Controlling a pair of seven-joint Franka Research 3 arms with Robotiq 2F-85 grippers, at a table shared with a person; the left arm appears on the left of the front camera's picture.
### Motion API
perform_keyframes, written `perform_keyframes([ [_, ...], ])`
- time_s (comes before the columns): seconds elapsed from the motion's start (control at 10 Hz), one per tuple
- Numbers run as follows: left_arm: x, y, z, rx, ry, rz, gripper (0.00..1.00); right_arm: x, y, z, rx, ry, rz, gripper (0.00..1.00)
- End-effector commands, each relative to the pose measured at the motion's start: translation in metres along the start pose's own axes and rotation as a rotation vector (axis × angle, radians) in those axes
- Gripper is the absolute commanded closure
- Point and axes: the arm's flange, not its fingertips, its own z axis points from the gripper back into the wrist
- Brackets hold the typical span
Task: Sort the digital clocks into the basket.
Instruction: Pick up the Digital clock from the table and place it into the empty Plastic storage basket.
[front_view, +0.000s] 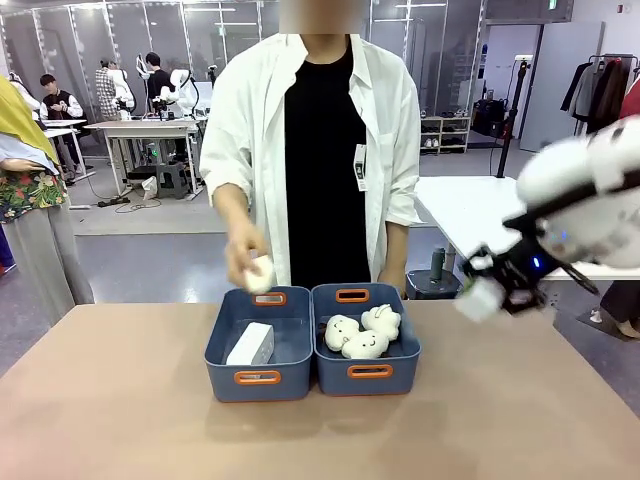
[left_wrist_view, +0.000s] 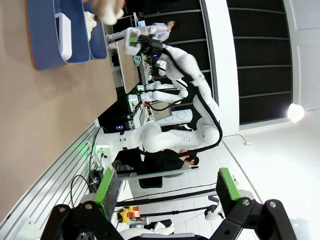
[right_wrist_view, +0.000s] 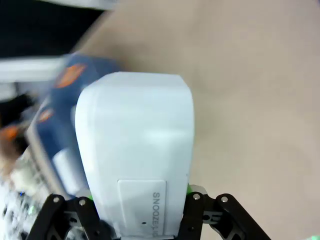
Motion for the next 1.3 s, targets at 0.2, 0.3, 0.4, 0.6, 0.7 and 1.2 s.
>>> perform_keyframes([
  [0.2, 0.000, -0.003, 0.001, 0.011, -0.015, 0.004, 0.00, 0.016, -0.051, 0.073, 0.388, 0.086, -0.040, 0.80],
  [0.3, 0.000, -0.003, 0.001, 0.011, -0.015, 0.004, 0.00, 0.021, -0.091, 0.121, 0.548, 0.035, -0.110, 0.80],
  [0.4, 0.000, -0.003, 0.001, 0.011, -0.015, 0.004, 0.00, 0.014, -0.129, 0.157, 0.639, -0.011, -0.136, 0.80],
  [0.6, 0.000, -0.003, 0.001, 0.011, -0.015, 0.004, 0.00, -0.008, -0.192, 0.207, 0.715, -0.099, -0.147, 0.80],
  [0.7, 0.000, -0.003, 0.001, 0.011, -0.015, 0.004, 0.00, -0.014, -0.210, 0.219, 0.719, -0.113, -0.151, 0.80],
  [1.2, 0.000, -0.003, 0.001, 0.011, -0.015, 0.004, 0.00, -0.010, -0.215, 0.216, 0.701, -0.046, -0.128, 0.80],
])
